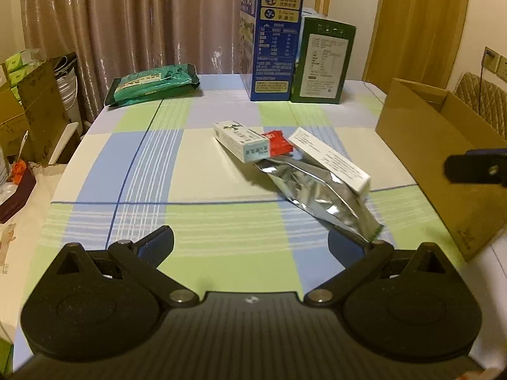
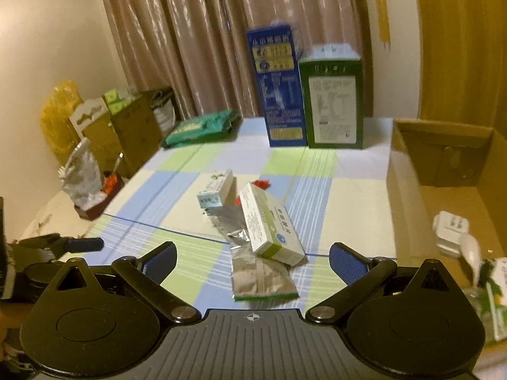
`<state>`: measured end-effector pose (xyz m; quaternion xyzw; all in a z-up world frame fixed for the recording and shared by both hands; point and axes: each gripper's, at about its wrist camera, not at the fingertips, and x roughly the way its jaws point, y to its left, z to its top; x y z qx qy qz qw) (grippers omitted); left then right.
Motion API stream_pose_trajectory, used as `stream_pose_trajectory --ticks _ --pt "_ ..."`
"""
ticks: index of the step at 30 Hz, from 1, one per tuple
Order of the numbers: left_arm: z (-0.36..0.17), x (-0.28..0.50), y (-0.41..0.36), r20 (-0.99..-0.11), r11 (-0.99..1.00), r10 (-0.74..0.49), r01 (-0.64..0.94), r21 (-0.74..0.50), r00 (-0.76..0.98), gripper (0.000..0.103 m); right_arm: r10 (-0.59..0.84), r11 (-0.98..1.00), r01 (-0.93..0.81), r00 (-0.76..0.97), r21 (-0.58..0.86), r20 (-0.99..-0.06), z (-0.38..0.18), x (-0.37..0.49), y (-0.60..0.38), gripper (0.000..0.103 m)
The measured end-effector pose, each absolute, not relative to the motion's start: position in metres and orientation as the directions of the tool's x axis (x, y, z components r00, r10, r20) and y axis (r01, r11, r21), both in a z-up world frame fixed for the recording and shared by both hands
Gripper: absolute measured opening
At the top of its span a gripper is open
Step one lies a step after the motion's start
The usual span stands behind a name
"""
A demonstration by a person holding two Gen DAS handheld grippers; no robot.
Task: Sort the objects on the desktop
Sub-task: 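Move both grippers back over the remaining items on the table, then grasp the white Mecobalamin Tablets box with the right gripper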
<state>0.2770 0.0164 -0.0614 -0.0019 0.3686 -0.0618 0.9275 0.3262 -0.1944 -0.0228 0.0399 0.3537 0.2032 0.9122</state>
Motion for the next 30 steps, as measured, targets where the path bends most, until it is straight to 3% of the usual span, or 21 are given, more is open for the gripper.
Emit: stream_pose_trajectory --ticks 2,4,6,18,30 --pt "-0.067 0.288 0.020 -0.682 0.993 -0.114 0.108 -0.052 0.722 0.102 0.401 0.913 -0.343 0.650 0.221 -0.645 -0.036 0.344 -0.190 0.099" --pt "-0.073 0.298 0.023 -0.680 0.993 -0.113 0.104 -0.054 0.724 0.102 0.422 0.903 -0.354 0.617 0.245 -0.665 -0.050 0.363 -0.187 0.088" --pt "-0.079 0.306 0.026 -0.678 0.994 -0.111 0.095 -0.062 0.727 0.102 0.416 0.907 -0.333 0.603 0.259 -0.681 -0.064 0.379 -0.186 0.084" --pt "-0.086 0.322 0.018 -0.658 0.990 -0.140 0.111 -0.086 0.740 0.102 0.375 0.927 -0.251 0.606 0.278 -0.702 -0.114 0.440 -0.189 0.075" --pt "-0.090 0.323 0.016 -0.678 0.987 -0.158 0.109 -0.114 0.718 0.102 0.371 0.927 -0.290 0.607 0.238 -0.703 -0.121 0.455 -0.183 0.075"
